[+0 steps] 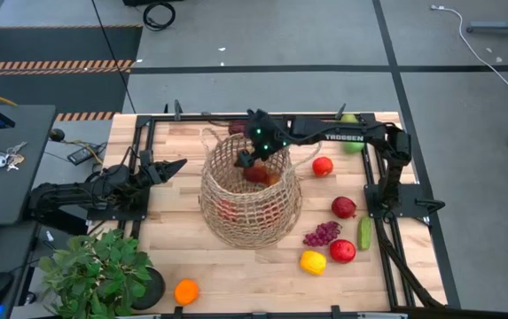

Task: Build produce basket
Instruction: Put the red apple into the basket

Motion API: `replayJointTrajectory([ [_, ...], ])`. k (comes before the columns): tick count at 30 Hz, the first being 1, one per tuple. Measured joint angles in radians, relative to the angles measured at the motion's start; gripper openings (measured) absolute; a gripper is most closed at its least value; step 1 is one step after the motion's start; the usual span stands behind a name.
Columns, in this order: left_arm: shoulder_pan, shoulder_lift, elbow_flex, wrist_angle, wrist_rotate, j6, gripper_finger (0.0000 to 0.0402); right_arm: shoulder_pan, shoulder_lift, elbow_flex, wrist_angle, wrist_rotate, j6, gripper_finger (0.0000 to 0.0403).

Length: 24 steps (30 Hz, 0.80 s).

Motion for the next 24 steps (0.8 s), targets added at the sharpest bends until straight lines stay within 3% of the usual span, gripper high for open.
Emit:
replayJointTrajectory([
  [7,0.000,0.000,0.000,0.000,0.000,0.000,0.0090,-0.081,0.000,0.115,-0.002,-0.177,0.005,0.0392],
  [13,0.000,0.000,0.000,0.000,0.000,0.000,0.0091,-0.146,-0.001,0.200,-0.033,-0.190,0.004,0.0391],
  [18,0.000,0.000,0.000,0.000,0.000,0.000,0.0089,-0.194,-0.001,0.249,-0.104,-0.131,0.000,0.0391],
  [24,0.000,0.000,0.000,0.000,0.000,0.000,0.0090,-0.245,-0.001,0.329,-0.267,0.034,-0.041,0.0391],
])
